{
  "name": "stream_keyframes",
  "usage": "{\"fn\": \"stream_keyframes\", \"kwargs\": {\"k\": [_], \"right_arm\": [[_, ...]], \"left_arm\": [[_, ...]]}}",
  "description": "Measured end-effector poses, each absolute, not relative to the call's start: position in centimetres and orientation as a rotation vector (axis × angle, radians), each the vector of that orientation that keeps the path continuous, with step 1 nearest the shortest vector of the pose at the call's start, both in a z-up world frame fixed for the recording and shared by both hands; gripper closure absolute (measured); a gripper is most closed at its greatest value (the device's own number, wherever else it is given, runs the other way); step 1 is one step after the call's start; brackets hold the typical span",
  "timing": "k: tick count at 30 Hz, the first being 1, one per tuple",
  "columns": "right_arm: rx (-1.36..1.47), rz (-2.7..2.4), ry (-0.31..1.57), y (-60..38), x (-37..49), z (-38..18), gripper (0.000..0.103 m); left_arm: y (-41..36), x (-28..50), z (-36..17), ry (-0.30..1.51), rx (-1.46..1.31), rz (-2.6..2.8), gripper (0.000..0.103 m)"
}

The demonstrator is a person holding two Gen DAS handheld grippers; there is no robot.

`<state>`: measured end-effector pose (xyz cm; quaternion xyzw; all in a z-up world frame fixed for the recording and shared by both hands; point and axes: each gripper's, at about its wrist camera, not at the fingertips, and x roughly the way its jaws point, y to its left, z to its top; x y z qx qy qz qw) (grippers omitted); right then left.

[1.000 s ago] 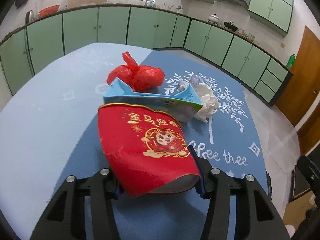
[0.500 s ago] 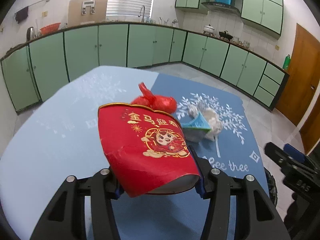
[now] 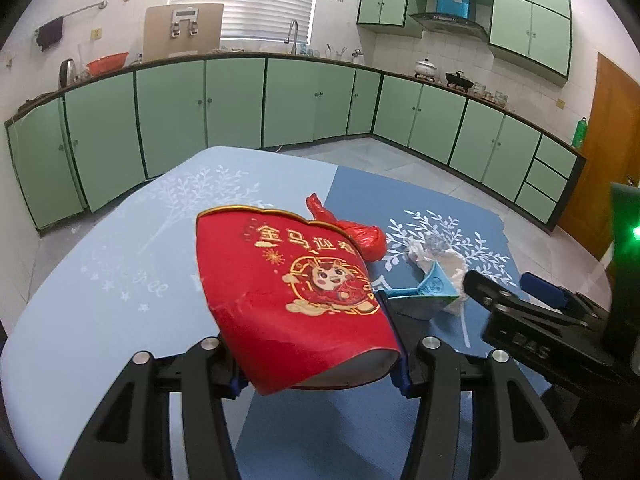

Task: Collect trash
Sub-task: 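Grasp the white tissue with the right tool while the left tool holds the cup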

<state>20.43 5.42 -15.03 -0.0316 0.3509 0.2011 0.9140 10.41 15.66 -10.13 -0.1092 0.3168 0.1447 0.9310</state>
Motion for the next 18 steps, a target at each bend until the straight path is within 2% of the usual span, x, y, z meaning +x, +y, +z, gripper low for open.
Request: {"fn": "stream_keyframes", "kwargs": {"k": [6,14,18], "right_arm": [[-0.045,0.457,0.763,6.5,21.9,-15.4,0.040],[-0.008,0.456,0.767,5.3,21.9,-15.0,0.041],[-0.041,0.447,0.802,5.8,22.3,-16.0,0.047]], "left_arm": [[16.2,10.6,-10.4,0.657,-0.227,0.302,0.050],[16.4,10.5,-10.5,0.658,-0.223,0.303,0.050],[16.4,10.4,-10.5,0.656,-0.224,0.304,0.050]]}}
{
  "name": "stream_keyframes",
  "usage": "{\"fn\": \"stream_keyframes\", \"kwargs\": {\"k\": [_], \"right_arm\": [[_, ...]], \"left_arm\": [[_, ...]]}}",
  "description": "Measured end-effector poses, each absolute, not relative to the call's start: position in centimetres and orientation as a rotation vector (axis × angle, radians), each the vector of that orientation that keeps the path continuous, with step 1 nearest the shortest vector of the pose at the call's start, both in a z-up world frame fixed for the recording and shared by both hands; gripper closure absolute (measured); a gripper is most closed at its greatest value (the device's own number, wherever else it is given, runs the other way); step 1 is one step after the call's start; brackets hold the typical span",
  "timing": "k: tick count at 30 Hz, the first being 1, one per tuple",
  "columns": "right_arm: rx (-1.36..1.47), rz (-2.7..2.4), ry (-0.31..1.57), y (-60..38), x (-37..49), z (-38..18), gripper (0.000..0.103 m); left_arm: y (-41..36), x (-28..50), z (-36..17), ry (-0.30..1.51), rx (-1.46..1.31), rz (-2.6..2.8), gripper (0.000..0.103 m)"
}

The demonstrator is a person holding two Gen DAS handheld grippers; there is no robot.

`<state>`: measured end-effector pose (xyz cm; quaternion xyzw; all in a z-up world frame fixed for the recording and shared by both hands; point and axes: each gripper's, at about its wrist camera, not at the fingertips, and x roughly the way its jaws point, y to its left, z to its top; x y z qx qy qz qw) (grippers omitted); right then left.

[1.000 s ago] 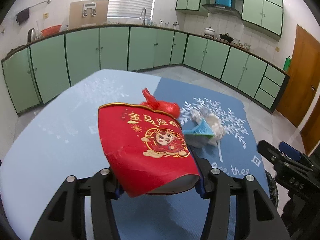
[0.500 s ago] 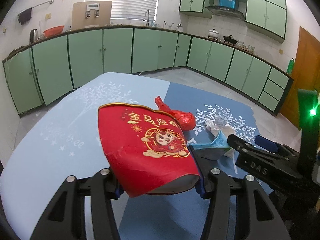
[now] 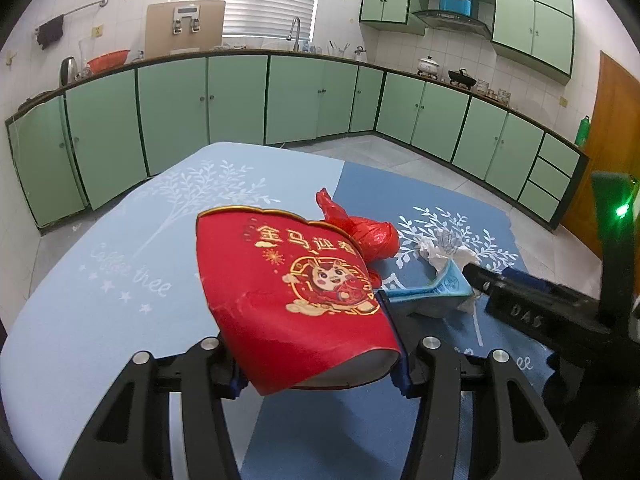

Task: Collect trash
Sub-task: 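Grasp the white tissue with the right tool while the left tool holds the cup, then carry cup and tissue over the bin and open both tools to drop them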

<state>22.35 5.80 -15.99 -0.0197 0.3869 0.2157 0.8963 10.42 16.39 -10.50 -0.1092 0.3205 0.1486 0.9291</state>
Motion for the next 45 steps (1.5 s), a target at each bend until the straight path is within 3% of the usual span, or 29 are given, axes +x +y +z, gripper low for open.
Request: {"fn": "stream_keyframes", "kwargs": {"k": [2,4,5,11,31,45], "right_arm": [[-0.036,0.446,0.797,5.8,22.6,-16.3,0.047],[-0.034,0.458,0.813,5.8,23.1,-16.4,0.058],[-0.031,0.482,0.835,5.9,23.3,-16.6,0.068],[-0.035,0.530,0.821,5.7,22.7,-16.0,0.089],[0.077,0.451,0.606,-6.1,15.5,-6.9,0.090],[0.135,0.244,0.564,-19.2,11.5,-6.7,0.090]], "left_arm": [[16.4,10.4,-10.5,0.657,-0.222,0.306,0.050],[16.3,10.5,-10.6,0.660,-0.220,0.305,0.050],[16.3,10.5,-10.5,0.660,-0.219,0.305,0.050],[16.2,10.5,-10.2,0.655,-0.213,0.300,0.050],[8.6,9.5,-4.5,0.560,-0.148,0.120,0.050],[-2.2,10.5,-3.7,0.566,-0.087,-0.136,0.050]]}}
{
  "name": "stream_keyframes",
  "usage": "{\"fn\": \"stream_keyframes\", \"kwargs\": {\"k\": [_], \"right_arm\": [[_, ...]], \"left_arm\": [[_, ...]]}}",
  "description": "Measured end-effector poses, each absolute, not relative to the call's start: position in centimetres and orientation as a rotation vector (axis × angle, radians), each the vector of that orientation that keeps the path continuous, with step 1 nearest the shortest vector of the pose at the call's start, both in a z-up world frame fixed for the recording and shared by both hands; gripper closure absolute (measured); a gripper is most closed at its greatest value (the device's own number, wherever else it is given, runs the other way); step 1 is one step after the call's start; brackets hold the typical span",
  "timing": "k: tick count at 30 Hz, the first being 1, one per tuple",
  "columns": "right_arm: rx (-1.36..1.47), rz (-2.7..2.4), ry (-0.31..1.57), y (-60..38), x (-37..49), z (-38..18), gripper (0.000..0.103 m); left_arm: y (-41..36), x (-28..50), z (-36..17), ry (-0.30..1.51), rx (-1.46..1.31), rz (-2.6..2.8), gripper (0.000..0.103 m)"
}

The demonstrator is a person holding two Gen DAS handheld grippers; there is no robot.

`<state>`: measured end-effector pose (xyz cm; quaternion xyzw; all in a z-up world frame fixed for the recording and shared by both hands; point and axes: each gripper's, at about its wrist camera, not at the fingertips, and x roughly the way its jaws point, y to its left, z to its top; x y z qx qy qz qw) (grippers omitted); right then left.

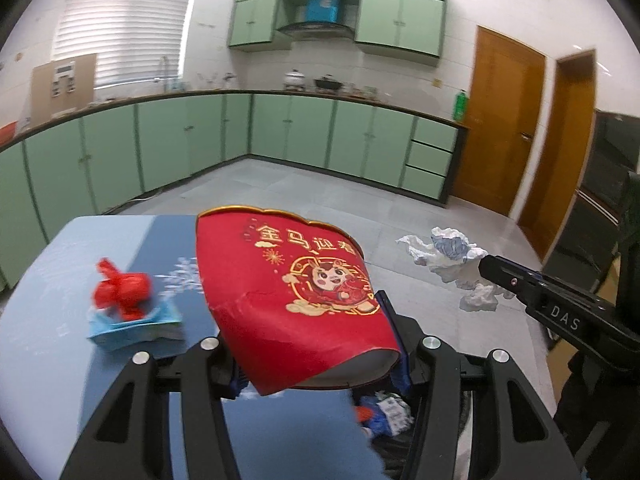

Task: Collect trash
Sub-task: 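Carry cup and tissue over the bin and open both tools to drop them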

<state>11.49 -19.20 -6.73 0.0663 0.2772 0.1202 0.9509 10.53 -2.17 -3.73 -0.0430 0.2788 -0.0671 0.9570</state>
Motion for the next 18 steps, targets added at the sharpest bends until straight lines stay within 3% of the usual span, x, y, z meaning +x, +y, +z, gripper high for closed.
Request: {"fn": "stream_keyframes", "kwargs": {"k": [18], "right_arm": [[0.176,0.041,0.710,-28.2,12.5,-15.8,0.090]], "left_arm": [[-12.2,15.0,-10.5,0.720,-0.016,-0.359,0.050]]}}
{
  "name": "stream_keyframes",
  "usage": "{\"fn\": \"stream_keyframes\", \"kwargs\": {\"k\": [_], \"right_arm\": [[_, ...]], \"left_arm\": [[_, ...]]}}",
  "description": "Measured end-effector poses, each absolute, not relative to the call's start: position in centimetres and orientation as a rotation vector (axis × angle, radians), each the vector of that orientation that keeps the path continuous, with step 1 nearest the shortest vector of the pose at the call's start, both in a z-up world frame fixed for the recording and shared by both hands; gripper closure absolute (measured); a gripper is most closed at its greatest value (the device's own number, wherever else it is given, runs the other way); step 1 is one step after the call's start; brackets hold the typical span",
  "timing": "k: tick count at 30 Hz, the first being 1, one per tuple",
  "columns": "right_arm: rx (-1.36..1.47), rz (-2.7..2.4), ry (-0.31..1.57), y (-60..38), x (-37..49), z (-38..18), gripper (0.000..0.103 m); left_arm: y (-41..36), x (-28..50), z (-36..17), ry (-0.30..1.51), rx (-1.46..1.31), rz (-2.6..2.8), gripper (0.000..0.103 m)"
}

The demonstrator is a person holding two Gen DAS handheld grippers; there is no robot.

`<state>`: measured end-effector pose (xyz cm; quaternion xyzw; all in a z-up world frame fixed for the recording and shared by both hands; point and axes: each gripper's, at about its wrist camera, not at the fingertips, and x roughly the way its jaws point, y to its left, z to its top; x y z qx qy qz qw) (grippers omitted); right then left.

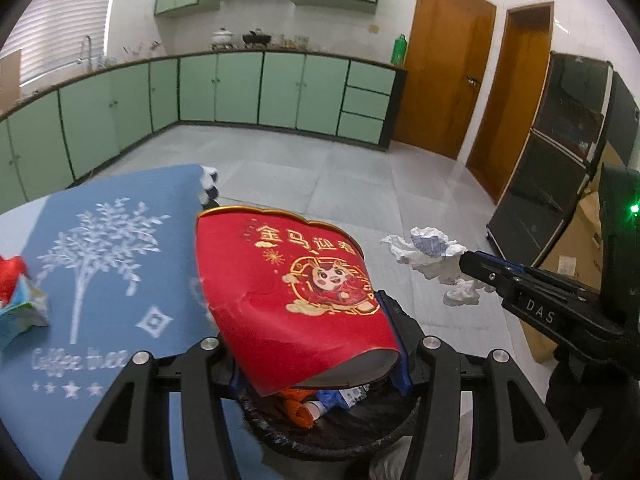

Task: Collect trash
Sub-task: 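Carry cup and tissue over the bin and open both tools to drop them, then move both tools back over the table toward the light-blue carton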

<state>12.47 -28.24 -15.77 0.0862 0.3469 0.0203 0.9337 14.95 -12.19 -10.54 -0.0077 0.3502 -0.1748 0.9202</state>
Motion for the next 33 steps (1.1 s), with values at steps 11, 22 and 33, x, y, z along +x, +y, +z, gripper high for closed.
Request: {"fn": "stream_keyframes", "kwargs": {"k": [11,22,33], "right_arm": [[0.198,0.012,0.782,-29.9,15.4,-19.3,0.081],[0.204,-0.050,0.784,-30.6,14.9,-20.1,0.027],[0.185,0.014,0.722,-26.3,14.2,-16.9,0.014]], "left_arm": [[-15.1,18.3,-13.3,0.787,0.000,-0.398,0.044],[-13.9,18.8,-12.7,0.780,-0.042,-0.395,0.035],[-7.6,15.9,-9.1,0.668,-0.066,-0.287,0.028]]}}
